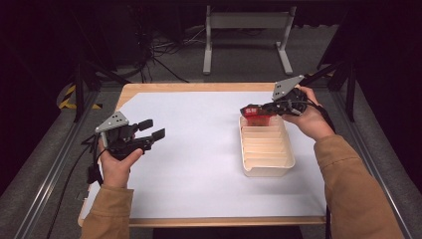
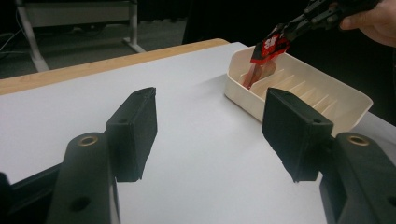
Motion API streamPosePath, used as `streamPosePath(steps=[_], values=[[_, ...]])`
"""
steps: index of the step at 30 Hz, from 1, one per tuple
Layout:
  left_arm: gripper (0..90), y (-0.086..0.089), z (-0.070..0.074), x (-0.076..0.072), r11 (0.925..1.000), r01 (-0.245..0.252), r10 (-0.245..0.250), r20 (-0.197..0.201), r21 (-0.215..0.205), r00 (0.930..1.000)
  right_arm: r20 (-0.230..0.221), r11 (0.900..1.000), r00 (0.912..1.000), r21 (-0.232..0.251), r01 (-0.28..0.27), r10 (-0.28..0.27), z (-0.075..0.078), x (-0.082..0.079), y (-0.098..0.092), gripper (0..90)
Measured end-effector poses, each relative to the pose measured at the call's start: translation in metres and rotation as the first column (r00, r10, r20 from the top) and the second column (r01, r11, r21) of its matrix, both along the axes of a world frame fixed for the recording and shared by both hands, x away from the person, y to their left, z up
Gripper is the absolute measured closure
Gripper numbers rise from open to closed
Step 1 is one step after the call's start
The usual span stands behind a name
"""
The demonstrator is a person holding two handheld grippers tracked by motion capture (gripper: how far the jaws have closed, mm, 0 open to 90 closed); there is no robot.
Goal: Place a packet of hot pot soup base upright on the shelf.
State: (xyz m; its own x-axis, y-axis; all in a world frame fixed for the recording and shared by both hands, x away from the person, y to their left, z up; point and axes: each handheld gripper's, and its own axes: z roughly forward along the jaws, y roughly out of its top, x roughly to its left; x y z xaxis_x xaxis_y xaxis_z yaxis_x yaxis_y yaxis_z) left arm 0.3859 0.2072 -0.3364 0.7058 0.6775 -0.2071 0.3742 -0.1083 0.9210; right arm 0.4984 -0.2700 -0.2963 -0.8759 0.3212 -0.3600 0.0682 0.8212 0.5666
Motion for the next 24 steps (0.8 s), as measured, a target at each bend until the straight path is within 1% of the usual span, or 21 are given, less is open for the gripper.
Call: streamPosePath(steps=[1,5,10,16,20,22,23,24], values=[[36.5,0.0001,-0.0001,0.0001,1.0000,0.001,-0.001,0.000,0.002,1.0000,-0.002,1.000,0.9999,-0.004,0.012,-0.012,-0.0013,-0.0001,-0.0008,86.5],[36.4,-0.0001,-0.0005,0.0002,1.0000,0.001,-0.001,-0.002,0.007,1.0000,-0.008,1.000,0.9998,-0.014,0.020,-0.020,-0.0032,0.0004,-0.0027,85.9],[36.2,0.0009,-0.0014,-0.0006,0.9999,-0.004,0.004,-0.008,0.010,1.0000,-0.024,0.999,0.9990,-0.012,0.037,-0.037,-0.0066,0.0005,-0.0062,83.8],[36.1,0.0030,-0.0032,-0.0014,0.9999,-0.010,0.011,-0.017,0.011,0.9998,-0.039,0.999,0.9984,0.005,0.041,-0.041,-0.0078,0.0014,-0.0079,79.1],[35.9,0.0051,-0.0043,-0.0023,0.9998,-0.015,0.015,-0.018,0.012,0.9997,-0.035,0.999,0.9986,0.023,0.041,-0.041,-0.0084,0.0022,-0.0070,71.0],[35.7,0.0068,-0.0046,-0.0029,0.9997,-0.019,0.019,-0.019,0.016,0.9996,-0.035,0.998,0.9984,0.042,0.046,-0.045,-0.0078,0.0019,-0.0063,68.2],[35.6,0.0075,-0.0050,-0.0033,0.9997,-0.020,0.020,-0.022,0.014,0.9996,-0.032,0.998,0.9988,0.051,0.039,-0.037,-0.0071,0.0019,-0.0059,66.5],[35.5,0.0075,-0.0050,-0.0033,0.9997,-0.020,0.020,-0.022,0.014,0.9996,-0.032,0.998,0.9988,0.051,0.039,-0.037,-0.0071,0.0019,-0.0059,66.5]])
